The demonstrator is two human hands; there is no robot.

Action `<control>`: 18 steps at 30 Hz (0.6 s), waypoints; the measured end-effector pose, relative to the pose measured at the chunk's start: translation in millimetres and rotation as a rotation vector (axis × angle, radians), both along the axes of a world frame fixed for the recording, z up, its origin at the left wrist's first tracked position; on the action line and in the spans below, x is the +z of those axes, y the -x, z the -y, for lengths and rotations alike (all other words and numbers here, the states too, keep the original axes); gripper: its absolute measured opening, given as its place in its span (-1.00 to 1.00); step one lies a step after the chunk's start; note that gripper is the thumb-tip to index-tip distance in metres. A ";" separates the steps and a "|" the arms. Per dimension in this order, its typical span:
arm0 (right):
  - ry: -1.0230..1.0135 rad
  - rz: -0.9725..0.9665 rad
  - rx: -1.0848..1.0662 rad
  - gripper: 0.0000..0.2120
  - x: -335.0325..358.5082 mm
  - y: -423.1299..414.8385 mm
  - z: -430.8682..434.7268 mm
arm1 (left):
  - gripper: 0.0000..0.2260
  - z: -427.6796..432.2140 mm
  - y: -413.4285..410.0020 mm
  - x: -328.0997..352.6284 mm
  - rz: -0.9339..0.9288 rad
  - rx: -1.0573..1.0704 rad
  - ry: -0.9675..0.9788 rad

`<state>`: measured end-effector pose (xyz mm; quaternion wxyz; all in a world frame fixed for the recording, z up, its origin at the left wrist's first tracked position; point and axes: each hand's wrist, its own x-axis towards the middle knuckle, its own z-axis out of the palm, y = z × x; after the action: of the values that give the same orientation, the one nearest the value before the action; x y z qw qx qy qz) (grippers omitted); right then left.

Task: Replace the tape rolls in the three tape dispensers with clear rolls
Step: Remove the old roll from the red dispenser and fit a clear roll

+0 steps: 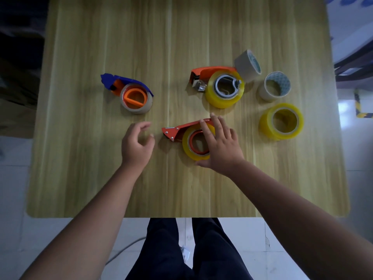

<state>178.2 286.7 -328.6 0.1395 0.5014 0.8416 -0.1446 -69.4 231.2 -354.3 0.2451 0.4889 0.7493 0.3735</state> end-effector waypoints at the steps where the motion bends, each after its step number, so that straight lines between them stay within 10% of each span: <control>1: 0.007 0.000 -0.013 0.22 0.3 -1.3 -0.1 | -0.70 -6.1 -2.4 9.5 0.000 -0.079 0.021; 6: -0.011 -0.059 -0.017 0.17 1.3 -5.2 0.6 | -0.71 -46.6 -12.4 36.9 -0.205 -0.521 0.356; 18: 0.100 -0.003 0.033 0.26 3.1 -18.6 -3.3 | -0.55 -37.2 -11.0 44.9 -0.053 -0.518 0.572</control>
<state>196.8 290.1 -325.5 0.1654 0.4796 0.8417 -0.1848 -58.3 268.4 -309.4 0.4381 0.5834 0.6810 0.0625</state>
